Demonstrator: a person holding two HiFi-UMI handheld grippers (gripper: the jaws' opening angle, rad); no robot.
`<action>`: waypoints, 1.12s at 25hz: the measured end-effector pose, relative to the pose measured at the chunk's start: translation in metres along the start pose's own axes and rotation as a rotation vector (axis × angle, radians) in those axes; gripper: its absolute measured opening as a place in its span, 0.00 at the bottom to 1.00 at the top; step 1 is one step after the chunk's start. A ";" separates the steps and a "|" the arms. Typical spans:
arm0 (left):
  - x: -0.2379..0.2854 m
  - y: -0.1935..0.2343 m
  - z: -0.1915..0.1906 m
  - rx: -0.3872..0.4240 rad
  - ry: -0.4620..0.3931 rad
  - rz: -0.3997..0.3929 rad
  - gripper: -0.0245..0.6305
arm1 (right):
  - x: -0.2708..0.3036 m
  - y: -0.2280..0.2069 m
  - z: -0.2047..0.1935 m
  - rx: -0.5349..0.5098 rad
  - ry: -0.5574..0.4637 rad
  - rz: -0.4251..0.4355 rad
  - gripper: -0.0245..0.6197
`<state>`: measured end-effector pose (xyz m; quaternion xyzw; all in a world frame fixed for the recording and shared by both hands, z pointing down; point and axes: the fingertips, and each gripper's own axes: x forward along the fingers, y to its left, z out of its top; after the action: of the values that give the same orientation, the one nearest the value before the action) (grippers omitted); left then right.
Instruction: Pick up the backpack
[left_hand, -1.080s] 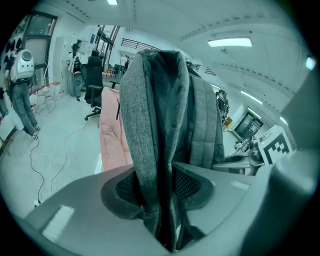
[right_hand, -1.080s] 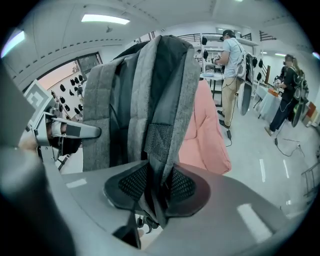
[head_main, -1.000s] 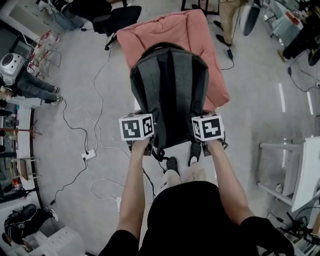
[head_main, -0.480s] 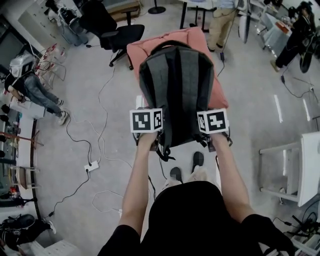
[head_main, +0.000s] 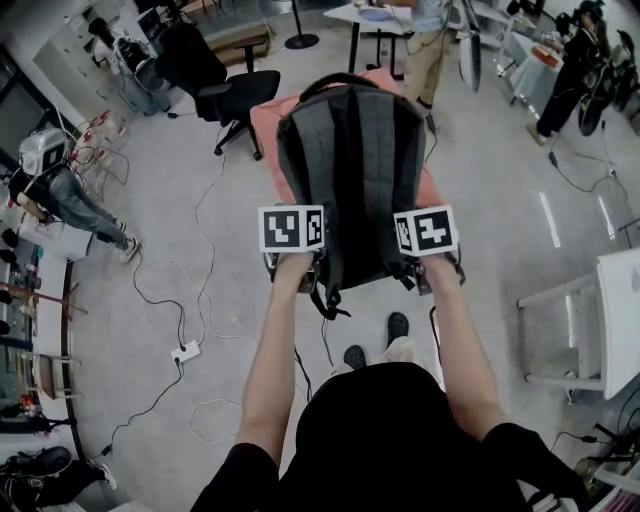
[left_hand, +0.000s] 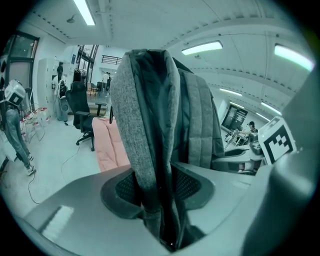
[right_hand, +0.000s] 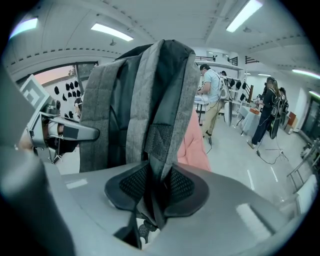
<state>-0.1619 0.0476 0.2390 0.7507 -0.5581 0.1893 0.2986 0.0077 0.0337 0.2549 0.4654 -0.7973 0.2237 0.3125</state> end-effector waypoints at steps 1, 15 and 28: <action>0.000 -0.002 0.001 0.002 -0.001 -0.002 0.26 | -0.002 -0.001 0.000 0.004 -0.001 -0.001 0.19; -0.005 -0.009 -0.005 0.008 0.004 -0.023 0.27 | -0.011 -0.002 -0.008 0.006 -0.006 -0.022 0.17; -0.010 -0.011 -0.009 0.019 0.003 -0.023 0.27 | -0.014 0.001 -0.013 0.006 -0.015 -0.015 0.17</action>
<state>-0.1537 0.0631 0.2370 0.7596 -0.5471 0.1923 0.2946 0.0155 0.0509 0.2538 0.4741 -0.7954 0.2203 0.3066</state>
